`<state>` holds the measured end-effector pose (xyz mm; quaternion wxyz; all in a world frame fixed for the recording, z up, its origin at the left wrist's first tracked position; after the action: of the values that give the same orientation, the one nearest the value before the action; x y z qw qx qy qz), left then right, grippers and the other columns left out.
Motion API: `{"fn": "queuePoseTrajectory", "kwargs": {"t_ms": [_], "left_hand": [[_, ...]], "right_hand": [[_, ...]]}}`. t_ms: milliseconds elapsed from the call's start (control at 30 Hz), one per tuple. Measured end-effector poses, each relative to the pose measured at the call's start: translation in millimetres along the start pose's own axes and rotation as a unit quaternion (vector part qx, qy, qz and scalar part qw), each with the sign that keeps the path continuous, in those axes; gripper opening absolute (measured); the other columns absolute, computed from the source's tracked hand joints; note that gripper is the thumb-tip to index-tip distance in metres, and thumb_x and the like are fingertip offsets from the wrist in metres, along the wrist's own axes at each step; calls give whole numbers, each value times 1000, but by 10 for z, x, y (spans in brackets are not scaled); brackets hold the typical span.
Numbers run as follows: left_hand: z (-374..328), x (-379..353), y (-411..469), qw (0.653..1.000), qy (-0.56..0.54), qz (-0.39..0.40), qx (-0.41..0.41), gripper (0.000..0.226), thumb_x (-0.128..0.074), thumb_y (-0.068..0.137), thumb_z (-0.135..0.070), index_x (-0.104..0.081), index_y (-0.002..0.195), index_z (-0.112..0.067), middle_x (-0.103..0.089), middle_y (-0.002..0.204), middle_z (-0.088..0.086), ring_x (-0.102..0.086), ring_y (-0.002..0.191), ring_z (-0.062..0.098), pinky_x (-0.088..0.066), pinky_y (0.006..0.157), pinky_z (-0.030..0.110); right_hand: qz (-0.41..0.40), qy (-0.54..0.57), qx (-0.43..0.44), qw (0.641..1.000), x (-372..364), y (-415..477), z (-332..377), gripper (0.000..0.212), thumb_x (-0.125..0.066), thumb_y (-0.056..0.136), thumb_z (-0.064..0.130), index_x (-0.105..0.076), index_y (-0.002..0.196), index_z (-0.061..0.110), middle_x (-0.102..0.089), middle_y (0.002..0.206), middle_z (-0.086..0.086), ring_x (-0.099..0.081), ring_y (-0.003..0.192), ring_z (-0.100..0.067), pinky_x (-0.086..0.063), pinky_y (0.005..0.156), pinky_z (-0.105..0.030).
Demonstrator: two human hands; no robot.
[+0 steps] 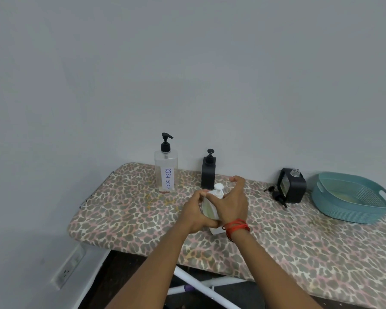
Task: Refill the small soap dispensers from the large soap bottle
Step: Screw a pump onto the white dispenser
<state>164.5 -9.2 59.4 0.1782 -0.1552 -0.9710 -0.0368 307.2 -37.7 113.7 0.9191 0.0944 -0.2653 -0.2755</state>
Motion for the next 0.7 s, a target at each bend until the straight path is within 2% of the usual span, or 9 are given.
{"fn": "queuePoseTrajectory", "kwargs": {"t_ms": [67, 133, 233, 267, 367, 433, 533, 633, 700], "left_hand": [[11, -5, -7, 1000, -5, -1, 2, 101, -96, 45, -36, -48, 134, -32, -60, 129, -13, -57, 120, 7, -52, 96, 27], [26, -2, -3, 1000, -5, -3, 4, 103, -99, 51, -29, -46, 139, -30, -60, 132, -11, -57, 123, 10, -52, 101, 32], [21, 4, 0, 1000, 4, -3, 4, 104, -100, 54, -25, -45, 142, -28, -59, 135, -7, -57, 124, 13, -53, 102, 38], [17, 4, 2, 1000, 5, -3, 6, 104, -100, 54, -24, -44, 142, -28, -59, 135, -8, -57, 124, 13, -53, 102, 36], [17, -4, -3, 1000, 0, 2, 10, 103, -100, 54, -23, -45, 141, -27, -59, 134, -10, -57, 123, 8, -50, 95, 23], [2, -6, -11, 1000, -3, 5, 9, 105, -99, 53, -22, -45, 143, -26, -60, 132, -12, -57, 121, 4, -49, 92, 18], [-8, 4, -19, 1000, -13, 6, 9, 110, -95, 45, -29, -45, 143, -29, -59, 130, -14, -56, 118, 0, -53, 92, 22], [20, 10, -14, 1000, -10, 7, 12, 108, -97, 48, -30, -44, 142, -30, -60, 129, -15, -57, 120, 3, -53, 93, 23], [42, 7, 3, 1000, -7, 6, 13, 105, -100, 53, -25, -44, 142, -29, -60, 131, -13, -58, 122, 8, -54, 96, 27]], "right_hand": [[41, 10, 27, 999, 29, 51, -6, 74, -91, 59, 50, -47, 116, 33, -61, 83, 8, -60, 73, -7, -45, 62, -21], [108, 28, 56, 992, 42, 114, -14, 54, -92, 65, 41, -64, 109, 26, -63, 91, 14, -59, 79, 0, -44, 69, -16], [193, 47, 53, 979, 36, 172, -48, 32, -88, 75, 23, -75, 104, 17, -65, 74, 14, -56, 61, 2, -43, 63, -18], [193, 54, 49, 978, 44, 185, -46, 35, -88, 73, 21, -73, 105, 18, -65, 73, 12, -56, 61, 1, -44, 63, -18], [130, 66, 28, 989, 64, 160, -8, 64, -94, 63, 27, -56, 114, 31, -62, 72, 7, -58, 64, 2, -44, 60, -10], [81, 47, 33, 995, 14, 78, 10, 70, -94, 60, 34, -48, 112, 35, -58, 67, 9, -59, 62, 2, -41, 54, -12], [30, 36, 11, 999, -40, -11, 0, 74, -92, 56, 48, -42, 109, 36, -59, 66, 7, -58, 59, -5, -43, 54, -21], [65, 48, 13, 997, -36, 33, -39, 73, -94, 55, 49, -51, 111, 31, -64, 78, 9, -61, 69, -5, -46, 61, -19], [142, 65, 24, 987, -7, 95, -87, 53, -93, 64, 39, -67, 108, 25, -68, 88, 14, -60, 71, 2, -45, 65, -16]]}}
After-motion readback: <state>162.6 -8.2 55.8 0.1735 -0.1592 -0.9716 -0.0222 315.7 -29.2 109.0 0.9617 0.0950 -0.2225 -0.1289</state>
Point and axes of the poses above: each hand's wrist, its own y-axis towards the middle knuckle, its own x-axis out of the back of the hand, z = x × y, the point moved 6 cm from there along y, towards the middle knuckle
